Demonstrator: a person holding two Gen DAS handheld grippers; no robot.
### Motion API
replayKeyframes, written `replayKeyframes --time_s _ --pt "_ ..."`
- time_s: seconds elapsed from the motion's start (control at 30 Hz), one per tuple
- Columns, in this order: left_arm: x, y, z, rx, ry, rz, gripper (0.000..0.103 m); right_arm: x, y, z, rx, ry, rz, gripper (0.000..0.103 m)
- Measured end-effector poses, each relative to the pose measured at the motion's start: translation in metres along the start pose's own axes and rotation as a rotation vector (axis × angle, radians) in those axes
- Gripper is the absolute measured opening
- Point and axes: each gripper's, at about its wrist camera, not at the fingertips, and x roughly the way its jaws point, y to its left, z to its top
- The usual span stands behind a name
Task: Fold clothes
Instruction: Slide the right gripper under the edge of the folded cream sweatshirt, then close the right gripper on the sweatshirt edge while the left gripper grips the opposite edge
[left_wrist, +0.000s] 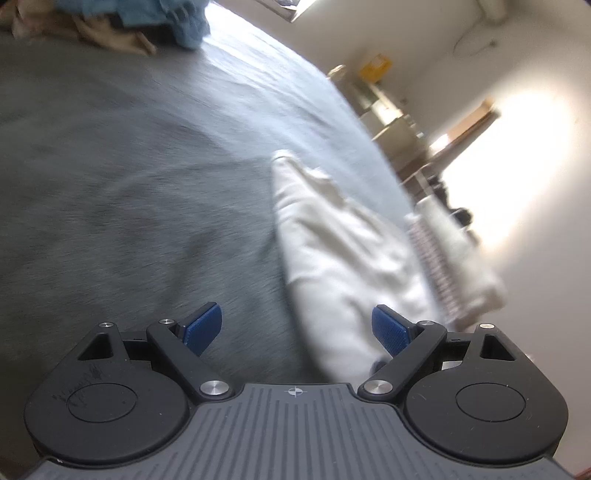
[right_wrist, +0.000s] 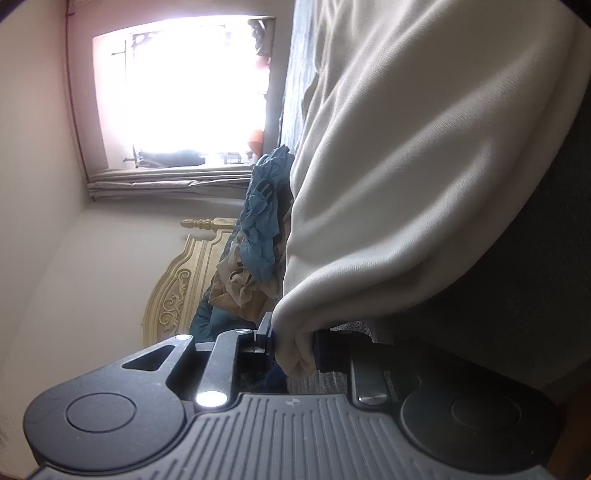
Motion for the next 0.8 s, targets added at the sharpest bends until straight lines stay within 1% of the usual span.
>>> replayKeyframes --time_s 0.17,0.37,0.5,0.7,0.8 --pt "0.047 0.009 0.016 -0.117 0.117 -0.102 0.089 -0.001 0.001 0.002 -0.049 0.0 0.033 0.022" --pt "0.086 0.004 0.021 -0.192 0.196 -0.19 0.089 -0.002 0.003 0.007 -0.083 0.006 0.07 0.023" --pt "0.11 -0.001 0.031 -0.194 0.244 -0.205 0.089 -0.005 0.002 0.011 -0.111 0.015 0.094 0.023" --pt "0.125 -0.009 0.035 -0.154 0.299 -0.243 0.089 -0.012 0.004 0.013 -0.156 0.013 0.128 0.023" --pt "0.129 -0.008 0.033 -0.161 0.317 -0.275 0.089 -0.018 0.006 0.013 -0.193 0.011 0.142 0.023"
